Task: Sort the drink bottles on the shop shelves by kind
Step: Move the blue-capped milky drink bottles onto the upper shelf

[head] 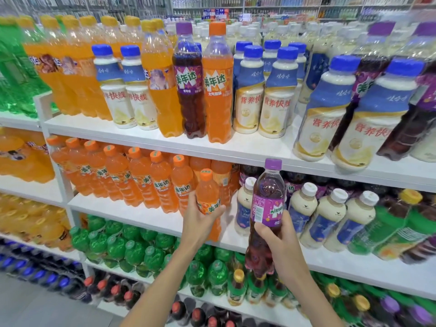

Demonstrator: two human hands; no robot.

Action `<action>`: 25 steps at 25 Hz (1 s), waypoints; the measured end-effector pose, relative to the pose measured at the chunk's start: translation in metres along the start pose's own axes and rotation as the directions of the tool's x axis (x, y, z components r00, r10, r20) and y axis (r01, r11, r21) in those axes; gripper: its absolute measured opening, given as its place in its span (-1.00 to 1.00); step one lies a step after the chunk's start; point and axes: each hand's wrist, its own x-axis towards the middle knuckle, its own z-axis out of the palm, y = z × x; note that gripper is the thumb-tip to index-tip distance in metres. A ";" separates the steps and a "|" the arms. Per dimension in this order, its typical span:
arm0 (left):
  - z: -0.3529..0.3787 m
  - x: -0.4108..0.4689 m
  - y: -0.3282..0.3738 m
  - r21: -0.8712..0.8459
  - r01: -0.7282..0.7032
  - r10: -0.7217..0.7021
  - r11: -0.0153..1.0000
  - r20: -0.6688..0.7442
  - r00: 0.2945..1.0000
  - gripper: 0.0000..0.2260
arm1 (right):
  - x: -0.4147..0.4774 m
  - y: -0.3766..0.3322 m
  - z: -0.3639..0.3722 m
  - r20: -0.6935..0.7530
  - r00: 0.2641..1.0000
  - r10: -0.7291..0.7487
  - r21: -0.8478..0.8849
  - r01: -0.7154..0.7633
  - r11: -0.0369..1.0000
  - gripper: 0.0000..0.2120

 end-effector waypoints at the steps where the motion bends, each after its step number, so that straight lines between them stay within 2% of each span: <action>1: 0.002 0.004 -0.002 0.008 -0.003 0.003 1.000 -0.018 1.000 -0.40 | 0.000 0.002 0.001 -0.003 1.000 0.007 -0.008 -0.007 1.000 -0.61; 4: 0.008 0.018 -0.005 0.022 -0.011 0.012 1.000 -0.055 0.998 -0.38 | 0.005 0.005 0.004 -0.018 0.999 0.027 -0.023 -0.027 0.999 -0.58; 10: 0.017 0.032 -0.010 0.081 -0.063 0.075 0.995 -0.158 0.985 -0.50 | 0.008 0.017 0.010 -0.013 0.998 0.062 -0.014 -0.062 0.998 -0.67; 14: 0.018 0.031 -0.018 0.154 -0.058 0.088 0.986 -0.197 0.977 -0.58 | 0.009 0.020 0.012 -0.013 0.996 0.083 -0.002 -0.083 0.997 -0.66; 20: 0.027 0.027 -0.014 0.274 0.129 -0.045 0.953 -0.294 0.955 -0.68 | 0.009 0.023 0.008 0.002 0.996 0.089 -0.007 -0.089 0.996 -0.65; 25: 0.033 0.038 -0.006 0.354 0.247 -0.127 0.902 -0.331 0.935 -0.58 | 0.006 0.023 0.006 0.033 0.995 0.096 -0.023 -0.095 0.995 -0.61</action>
